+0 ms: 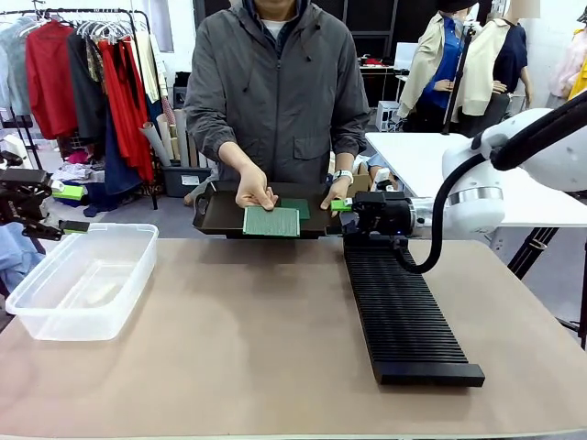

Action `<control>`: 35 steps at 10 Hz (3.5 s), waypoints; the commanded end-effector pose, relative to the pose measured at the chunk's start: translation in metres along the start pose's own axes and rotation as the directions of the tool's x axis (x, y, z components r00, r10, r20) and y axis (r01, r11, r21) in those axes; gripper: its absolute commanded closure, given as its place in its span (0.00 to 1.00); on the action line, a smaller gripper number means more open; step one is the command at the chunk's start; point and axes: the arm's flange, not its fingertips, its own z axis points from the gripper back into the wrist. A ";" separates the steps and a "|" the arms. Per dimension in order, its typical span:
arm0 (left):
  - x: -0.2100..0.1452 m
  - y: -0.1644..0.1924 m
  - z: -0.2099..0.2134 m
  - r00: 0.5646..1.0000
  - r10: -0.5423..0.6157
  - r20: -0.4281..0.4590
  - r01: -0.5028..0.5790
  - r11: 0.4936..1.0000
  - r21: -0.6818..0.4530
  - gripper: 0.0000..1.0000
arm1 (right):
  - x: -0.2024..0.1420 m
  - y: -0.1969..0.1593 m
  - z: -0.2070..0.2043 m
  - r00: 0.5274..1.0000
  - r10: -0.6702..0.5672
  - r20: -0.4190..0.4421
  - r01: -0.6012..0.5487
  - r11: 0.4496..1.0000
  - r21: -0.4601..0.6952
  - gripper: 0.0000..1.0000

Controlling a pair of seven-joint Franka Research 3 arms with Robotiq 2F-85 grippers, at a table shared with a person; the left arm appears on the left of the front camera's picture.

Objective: Sort PCBs into racks and boxes based on the side picked up.
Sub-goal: Pick up the Blank PCB handed by the Human.

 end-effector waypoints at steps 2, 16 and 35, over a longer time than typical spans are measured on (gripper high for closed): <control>0.001 -0.002 0.001 1.000 0.010 0.001 -0.010 1.000 -0.007 0.00 | 0.012 -0.006 -0.032 1.000 -0.001 -0.027 0.002 1.000 0.024 0.00; 0.001 -0.002 0.001 1.000 0.010 0.001 -0.010 1.000 -0.007 0.00 | 0.037 -0.021 -0.082 0.998 -0.053 0.042 0.053 0.999 -0.010 0.16; 0.001 -0.002 0.001 1.000 0.010 0.001 -0.010 1.000 -0.007 0.00 | 0.030 -0.035 -0.068 0.982 -0.171 0.078 0.176 0.982 -0.072 1.00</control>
